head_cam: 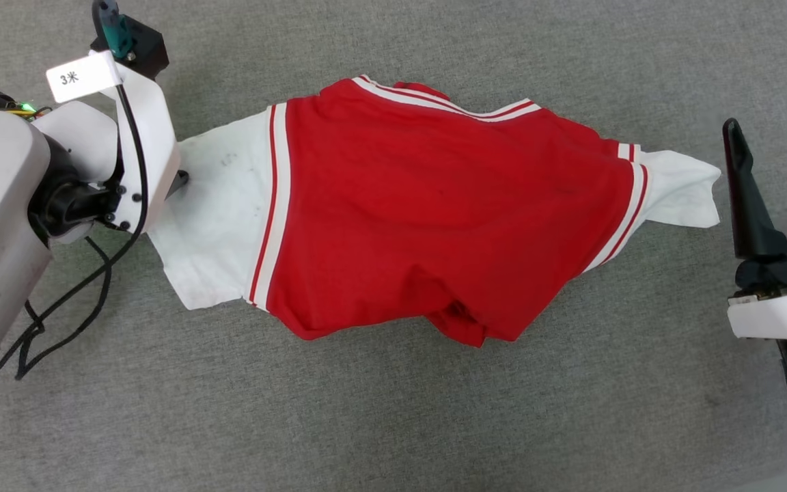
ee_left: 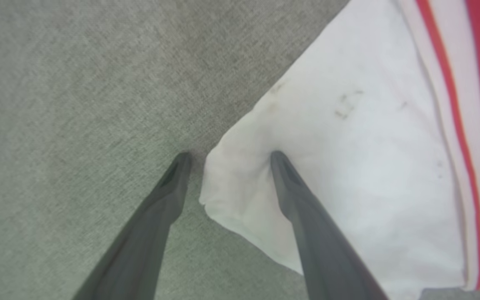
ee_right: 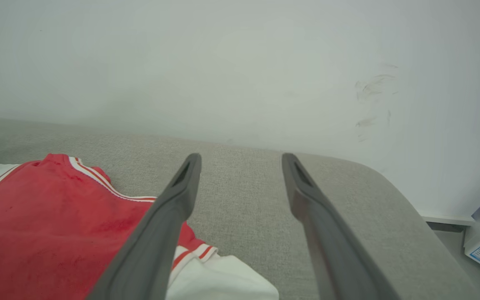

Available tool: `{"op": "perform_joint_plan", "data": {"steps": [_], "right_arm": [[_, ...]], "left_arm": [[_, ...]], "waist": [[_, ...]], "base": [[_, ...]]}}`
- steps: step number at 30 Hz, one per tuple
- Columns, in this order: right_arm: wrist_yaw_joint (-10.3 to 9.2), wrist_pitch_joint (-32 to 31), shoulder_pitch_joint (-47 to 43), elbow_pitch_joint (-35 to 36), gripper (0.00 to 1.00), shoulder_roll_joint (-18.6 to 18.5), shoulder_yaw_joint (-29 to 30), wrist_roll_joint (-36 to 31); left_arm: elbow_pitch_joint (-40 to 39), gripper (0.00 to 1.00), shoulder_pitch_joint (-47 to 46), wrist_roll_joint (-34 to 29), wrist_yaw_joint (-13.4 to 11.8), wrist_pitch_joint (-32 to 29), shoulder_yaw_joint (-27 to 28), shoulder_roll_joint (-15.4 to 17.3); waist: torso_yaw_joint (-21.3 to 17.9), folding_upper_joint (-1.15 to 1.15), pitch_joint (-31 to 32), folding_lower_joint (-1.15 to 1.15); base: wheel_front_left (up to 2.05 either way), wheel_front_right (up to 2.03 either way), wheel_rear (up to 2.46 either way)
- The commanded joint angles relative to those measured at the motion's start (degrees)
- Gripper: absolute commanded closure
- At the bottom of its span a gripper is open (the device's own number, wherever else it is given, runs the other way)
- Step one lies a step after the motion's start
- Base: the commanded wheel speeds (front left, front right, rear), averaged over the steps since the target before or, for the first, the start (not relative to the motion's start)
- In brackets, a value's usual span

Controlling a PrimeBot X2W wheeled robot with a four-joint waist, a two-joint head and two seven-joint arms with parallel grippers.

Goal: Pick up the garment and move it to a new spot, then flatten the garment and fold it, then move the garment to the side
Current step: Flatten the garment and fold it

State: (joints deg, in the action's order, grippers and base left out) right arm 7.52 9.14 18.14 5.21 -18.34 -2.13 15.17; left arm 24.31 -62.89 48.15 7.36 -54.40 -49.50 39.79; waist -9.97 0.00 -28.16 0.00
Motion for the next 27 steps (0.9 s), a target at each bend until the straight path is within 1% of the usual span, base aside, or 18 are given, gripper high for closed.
{"op": "perform_joint_plan", "data": {"steps": [1,2,3,6,8,12,14,17,21,24,27], "right_arm": [[-0.05,0.5,1.02,-0.43,0.0,-0.6,0.21,0.34],[-0.06,0.62,1.2,-0.66,0.0,-0.79,0.4,0.33],[-0.05,0.74,1.5,-0.82,0.0,-1.1,0.57,0.32],[-0.06,0.11,2.95,-0.62,0.0,-2.58,1.18,-0.1],[-0.05,-1.26,4.06,-0.16,0.0,-4.22,1.45,-0.3],[-0.05,-8.98,7.23,0.45,0.0,-9.73,-0.13,1.46],[-0.06,-14.59,9.32,0.21,0.0,-13.14,-1.74,4.27],[-0.04,-25.55,12.15,-0.4,0.0,-18.89,-6.22,10.26],[-0.07,-42.35,16.02,-1.81,0.0,-25.7,-13.6,20.65],[-0.05,-52.07,19.46,-3.94,0.0,-28.09,-17.43,25.68],[-0.05,-59.25,22.53,-7.03,0.0,-28.28,-21.22,27.44]], "left_arm": [[1.15,0.0,2.3,0.68,0.06,-0.15,-2.92,-0.38],[1.16,0.83,2.4,1.02,0.06,0.14,-3.67,-0.28],[1.04,1.0,2.33,1.39,0.06,0.34,-4.52,-0.15],[0.62,1.0,0.86,1.94,0.05,2.16,-5.67,1.02],[0.22,1.0,-0.39,2.61,0.0,3.78,-6.0,1.71],[-0.91,1.0,-2.06,3.61,0.01,7.02,-6.73,2.6],[-1.48,1.0,-2.24,4.31,0.01,8.23,-7.16,3.27],[-2.24,1.0,-2.73,5.08,0.01,9.98,-7.58,3.86],[-2.85,1.0,-3.6,5.22,0.01,11.59,-8.41,3.72],[-3.25,1.0,-4.38,5.4,0.01,12.87,-8.96,3.13],[-3.64,1.0,-5.63,5.08,0.01,13.7,-9.78,2.6]], "waist": [[-0.1,0.0,0.02,0.0],[0.03,0.0,0.23,0.0],[0.22,0.0,0.53,0.0],[0.93,0.0,1.69,0.0],[1.43,0.0,2.53,0.0],[2.51,0.0,3.88,0.0],[3.07,0.0,4.22,0.0],[4.1,0.0,4.29,0.0],[5.31,0.0,3.56,0.0],[6.25,0.0,2.55,0.0],[7.1,0.0,1.43,0.0]], "base": [[0.0,0.0,0.0],[0.0,0.0,0.0],[0.0,0.0,0.0],[0.0,0.0,0.0],[0.0,0.0,0.0],[0.0,0.0,0.0],[0.0,0.0,0.0],[0.0,0.0,0.0],[0.0,0.0,0.0],[0.0,0.0,0.0],[0.0,0.0,0.0]]}}
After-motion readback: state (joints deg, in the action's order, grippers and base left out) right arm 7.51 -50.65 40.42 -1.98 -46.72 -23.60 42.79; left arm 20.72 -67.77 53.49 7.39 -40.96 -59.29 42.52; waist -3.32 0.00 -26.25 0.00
